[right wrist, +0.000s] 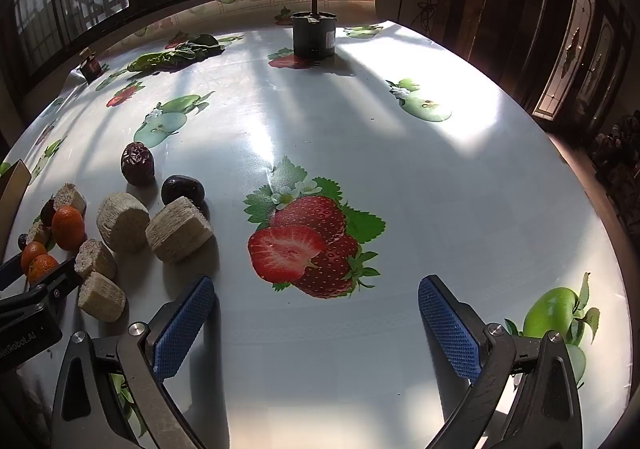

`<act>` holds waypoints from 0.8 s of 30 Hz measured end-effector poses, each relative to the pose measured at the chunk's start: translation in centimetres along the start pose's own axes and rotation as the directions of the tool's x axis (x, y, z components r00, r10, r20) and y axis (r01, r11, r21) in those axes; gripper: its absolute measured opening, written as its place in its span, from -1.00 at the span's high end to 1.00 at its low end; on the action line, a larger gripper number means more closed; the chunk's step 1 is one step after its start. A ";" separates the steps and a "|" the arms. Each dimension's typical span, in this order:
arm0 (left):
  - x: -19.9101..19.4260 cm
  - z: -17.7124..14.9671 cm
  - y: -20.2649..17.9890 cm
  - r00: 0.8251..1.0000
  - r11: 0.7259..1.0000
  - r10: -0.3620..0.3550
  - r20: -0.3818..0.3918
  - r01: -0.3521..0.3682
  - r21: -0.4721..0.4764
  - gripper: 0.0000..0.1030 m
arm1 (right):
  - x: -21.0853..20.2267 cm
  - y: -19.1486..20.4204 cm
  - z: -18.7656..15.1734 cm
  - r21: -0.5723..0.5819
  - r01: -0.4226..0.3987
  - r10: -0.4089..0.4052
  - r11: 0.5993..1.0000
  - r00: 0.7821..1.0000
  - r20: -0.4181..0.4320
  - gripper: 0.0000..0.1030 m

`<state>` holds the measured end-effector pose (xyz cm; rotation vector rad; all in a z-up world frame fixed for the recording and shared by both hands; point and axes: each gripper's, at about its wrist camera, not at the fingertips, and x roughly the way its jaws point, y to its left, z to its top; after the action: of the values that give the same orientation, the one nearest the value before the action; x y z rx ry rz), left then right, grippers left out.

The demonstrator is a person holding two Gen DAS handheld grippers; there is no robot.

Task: Organize fruits

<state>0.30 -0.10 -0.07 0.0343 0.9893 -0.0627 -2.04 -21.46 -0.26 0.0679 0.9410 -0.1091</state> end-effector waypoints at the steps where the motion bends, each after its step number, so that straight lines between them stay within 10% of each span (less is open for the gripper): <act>1: -0.2 -0.2 0.1 1.000 1.000 -0.002 -0.006 0.002 0.006 -1.00 | 0.0 0.0 0.0 0.000 0.000 0.000 1.000 1.000 0.000 -0.99; 7: -0.5 -0.4 0.4 0.998 0.998 -0.041 -0.037 0.043 0.049 -0.99 | 0.0 -0.2 -0.1 0.022 0.005 -0.004 1.000 0.999 -0.046 -0.99; 11: -2.6 -1.1 1.4 0.991 0.991 -0.131 -0.020 0.132 0.024 -0.52 | 0.0 -0.3 0.3 0.021 0.009 -0.007 1.000 0.998 -0.070 -0.99; 15: -6.9 -2.1 2.7 0.987 0.995 -0.101 0.123 0.098 0.026 -0.52 | -0.5 -0.4 0.1 0.040 0.011 -0.009 0.999 0.998 -0.065 -0.98; 24: -15.5 -3.8 5.4 0.916 1.000 0.019 0.401 -0.013 -0.017 -0.53 | -11.1 0.8 -1.5 0.105 -0.001 -0.027 0.994 0.963 0.269 -0.99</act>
<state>-10.99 6.10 10.75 0.0150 0.5771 -0.0454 -9.60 -19.85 7.84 0.1398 0.6628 -0.1751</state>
